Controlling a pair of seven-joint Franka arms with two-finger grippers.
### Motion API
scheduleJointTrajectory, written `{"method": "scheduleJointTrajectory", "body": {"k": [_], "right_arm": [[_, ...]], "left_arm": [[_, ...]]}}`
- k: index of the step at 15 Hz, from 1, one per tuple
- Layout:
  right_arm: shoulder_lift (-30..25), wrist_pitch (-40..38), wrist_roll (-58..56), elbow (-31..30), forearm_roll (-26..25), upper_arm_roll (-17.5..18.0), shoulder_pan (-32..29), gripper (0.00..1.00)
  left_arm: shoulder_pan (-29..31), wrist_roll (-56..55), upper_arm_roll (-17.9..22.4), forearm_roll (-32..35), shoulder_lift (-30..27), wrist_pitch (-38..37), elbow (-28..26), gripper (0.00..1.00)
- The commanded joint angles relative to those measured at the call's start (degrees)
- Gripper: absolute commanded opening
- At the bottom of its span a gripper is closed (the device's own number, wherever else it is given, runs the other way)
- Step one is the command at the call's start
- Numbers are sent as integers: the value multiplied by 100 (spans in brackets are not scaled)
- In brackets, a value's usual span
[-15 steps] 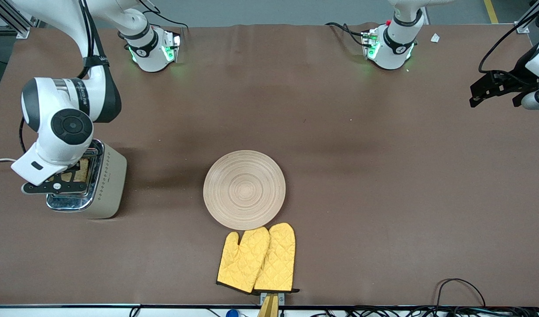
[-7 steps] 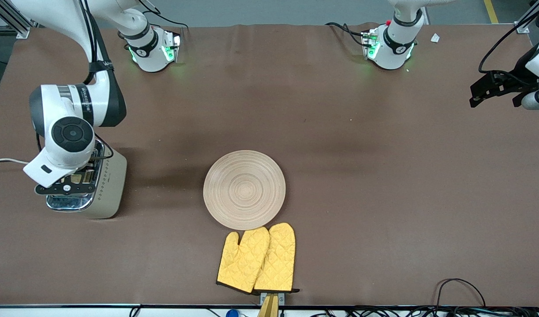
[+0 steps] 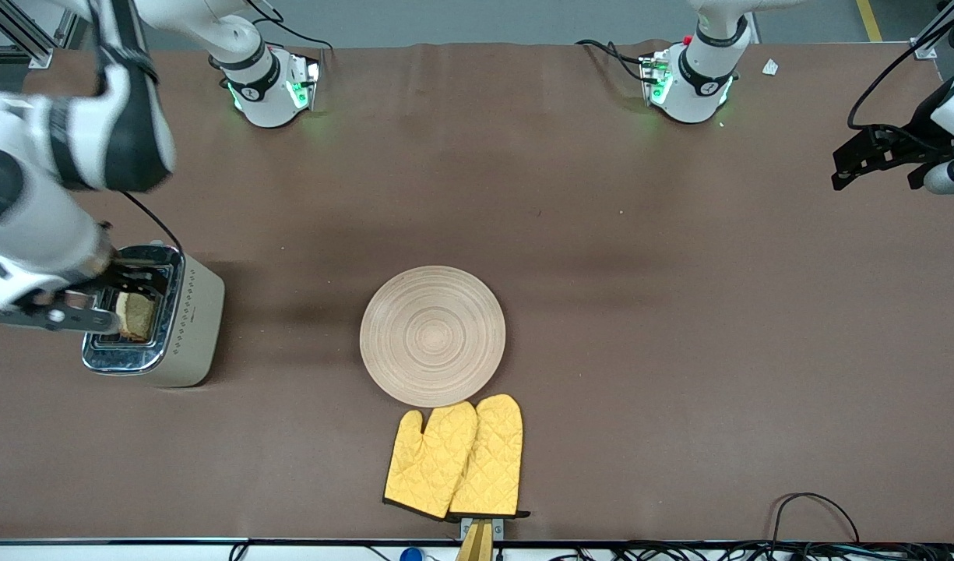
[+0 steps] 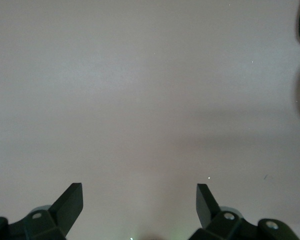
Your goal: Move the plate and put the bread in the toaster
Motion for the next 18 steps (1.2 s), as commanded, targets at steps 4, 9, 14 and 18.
{"method": "scheduleJointTrajectory", "body": {"k": [4, 9, 14, 18], "right_arm": [[-231, -1412, -655, 1614, 657, 39, -131, 100], [-406, -1657, -1386, 1554, 850, -5, -500, 100], [-1119, -1368, -1370, 534, 842, 1776, -2177, 100], [-1128, -1377, -1326, 543, 850, 1806, -2284, 100]], "left_arm": [[12, 89, -9, 114, 57, -10, 142, 100], [12, 89, -9, 105, 57, -10, 142, 100], [12, 89, -9, 105, 83, -10, 195, 100], [12, 72, 0, 114, 162, -10, 318, 100]]}}
